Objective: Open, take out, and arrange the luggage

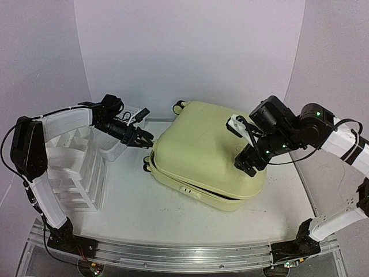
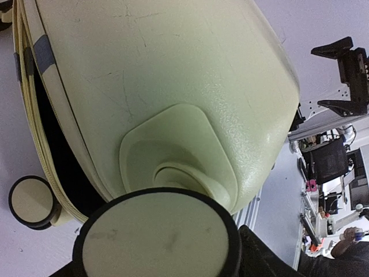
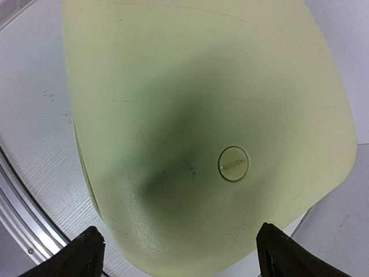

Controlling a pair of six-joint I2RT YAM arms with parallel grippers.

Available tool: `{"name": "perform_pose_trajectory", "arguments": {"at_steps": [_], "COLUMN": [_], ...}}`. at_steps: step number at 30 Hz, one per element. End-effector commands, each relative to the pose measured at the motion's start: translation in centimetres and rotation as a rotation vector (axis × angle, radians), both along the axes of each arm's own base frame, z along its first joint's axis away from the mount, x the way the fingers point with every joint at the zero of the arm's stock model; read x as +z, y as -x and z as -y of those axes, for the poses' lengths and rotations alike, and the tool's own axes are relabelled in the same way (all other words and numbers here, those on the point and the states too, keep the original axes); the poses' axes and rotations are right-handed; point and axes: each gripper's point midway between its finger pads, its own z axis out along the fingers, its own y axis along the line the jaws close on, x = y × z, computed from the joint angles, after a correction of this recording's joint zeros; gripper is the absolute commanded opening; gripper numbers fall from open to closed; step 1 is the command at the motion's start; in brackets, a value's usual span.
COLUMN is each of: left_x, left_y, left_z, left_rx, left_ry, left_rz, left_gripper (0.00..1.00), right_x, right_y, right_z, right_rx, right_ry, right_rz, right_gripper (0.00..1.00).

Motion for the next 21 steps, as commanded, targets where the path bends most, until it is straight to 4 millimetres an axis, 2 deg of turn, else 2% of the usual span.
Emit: {"name": "perform_pose_trajectory", "arguments": {"at_steps": [1,4,7,10,13,15,18,19,21], "left_x": [3.8,5.8,8.1,10.2,12.9,15.9,19.9,21.0,23.0], "left_y": [1.8,1.7,1.6,1.5,1.5,1.6,0.8,0.4,-0.7], "left_z": [0.4,0.7,0.8,1.1,1.5,1.8,1.8,1.9,2.2], "left_rx": [-0.034,-0.029,-0.022,-0.011,-0.006,-0.009,0.032,0.053,0.098], "left_ry": [0.06,0.09,0.12,0.141,0.177,0.211,0.244,0.253,0.274], "left_rz": [0.024,0.031,0.048,0.063,0.067,0.12,0.179,0.191,0.218], "left_gripper": [0.59,0.4,0.28,0.15,0.11,0.08,0.03,0.01,0.0], "right_x": [2.3,1.8,0.8,0.9,0.2,-1.0,-1.0,-1.1,-2.4], "right_y": [-1.0,-1.0,-1.1,-1.6,-3.0,-4.0,-5.7,-6.3,-7.1], "right_z": [3.8,7.1,9.7,10.4,13.3,15.6,17.9,18.7,20.8], "right_rx": [-0.248,-0.389,-0.503,-0.54,-0.666,-0.774,-0.898,-0.922,-0.991], "right_ry": [-0.071,-0.066,-0.152,-0.172,-0.136,-0.236,-0.493,-0.523,-0.476], "right_rz": [0.12,0.134,0.036,-0.008,-0.068,-0.182,-0.305,-0.301,-0.274], "right_gripper": [0.96,0.97,0.97,0.97,0.98,0.98,0.98,0.98,0.98]}}
